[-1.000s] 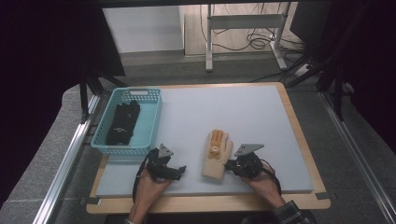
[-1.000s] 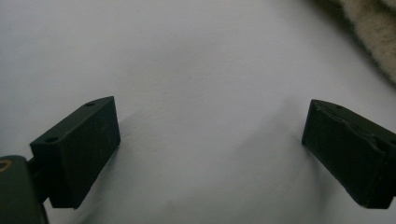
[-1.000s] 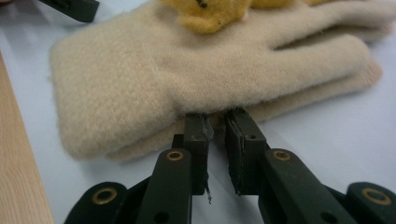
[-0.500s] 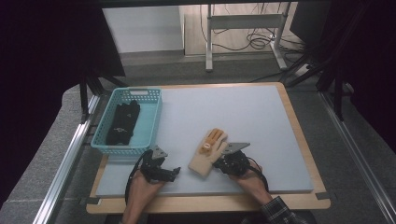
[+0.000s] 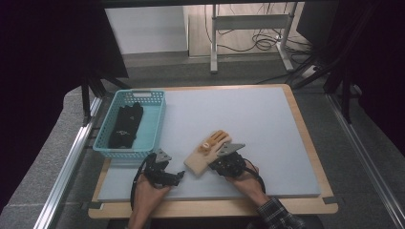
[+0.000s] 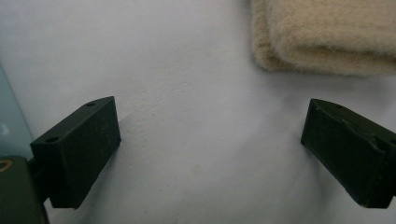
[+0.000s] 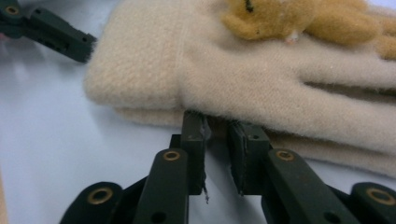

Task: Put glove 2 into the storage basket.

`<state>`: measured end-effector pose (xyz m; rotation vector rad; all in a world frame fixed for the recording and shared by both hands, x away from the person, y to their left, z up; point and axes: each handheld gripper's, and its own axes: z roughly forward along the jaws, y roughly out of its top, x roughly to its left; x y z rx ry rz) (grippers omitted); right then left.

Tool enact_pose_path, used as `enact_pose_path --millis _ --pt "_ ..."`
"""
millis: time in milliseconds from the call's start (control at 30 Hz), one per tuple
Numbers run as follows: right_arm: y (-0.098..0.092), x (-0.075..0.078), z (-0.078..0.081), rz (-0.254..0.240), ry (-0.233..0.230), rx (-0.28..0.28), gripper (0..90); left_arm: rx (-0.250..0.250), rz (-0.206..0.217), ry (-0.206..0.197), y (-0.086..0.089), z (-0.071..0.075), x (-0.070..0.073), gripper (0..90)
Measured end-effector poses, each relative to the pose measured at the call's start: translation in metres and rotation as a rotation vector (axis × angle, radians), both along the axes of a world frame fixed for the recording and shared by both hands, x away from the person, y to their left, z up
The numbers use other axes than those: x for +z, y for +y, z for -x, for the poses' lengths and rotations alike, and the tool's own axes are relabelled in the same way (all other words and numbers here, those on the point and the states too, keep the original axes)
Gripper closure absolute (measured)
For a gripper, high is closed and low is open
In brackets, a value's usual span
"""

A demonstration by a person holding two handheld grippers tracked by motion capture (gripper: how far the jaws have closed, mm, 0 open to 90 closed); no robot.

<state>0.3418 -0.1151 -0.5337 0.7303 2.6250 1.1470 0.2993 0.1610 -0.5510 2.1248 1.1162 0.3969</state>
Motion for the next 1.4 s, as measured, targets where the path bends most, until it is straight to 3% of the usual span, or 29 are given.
enact_pose_path --millis 300,467,600,1067,1400 --pt "-0.019 0.013 0.006 0.004 -0.041 -0.011 66.8 0.0 0.003 -0.002 0.0 0.0 0.0 4.8" --pt "-0.043 0.023 0.003 -0.001 -0.071 -0.071 57.4 0.0 0.003 -0.002 0.0 0.0 0.0 4.8" --pt "-0.059 0.025 0.0 -0.01 -0.069 -0.115 50.2 0.0 0.003 -0.002 0.0 0.0 0.0 4.8" --pt "-0.108 0.027 -0.005 -0.02 -0.07 -0.244 31.0 0.0 0.004 -0.001 0.0 0.0 0.0 4.8" --pt "-0.14 0.013 -0.01 0.021 -0.042 -0.343 20.1 0.0 0.004 -0.001 0.0 0.0 0.0 4.8"
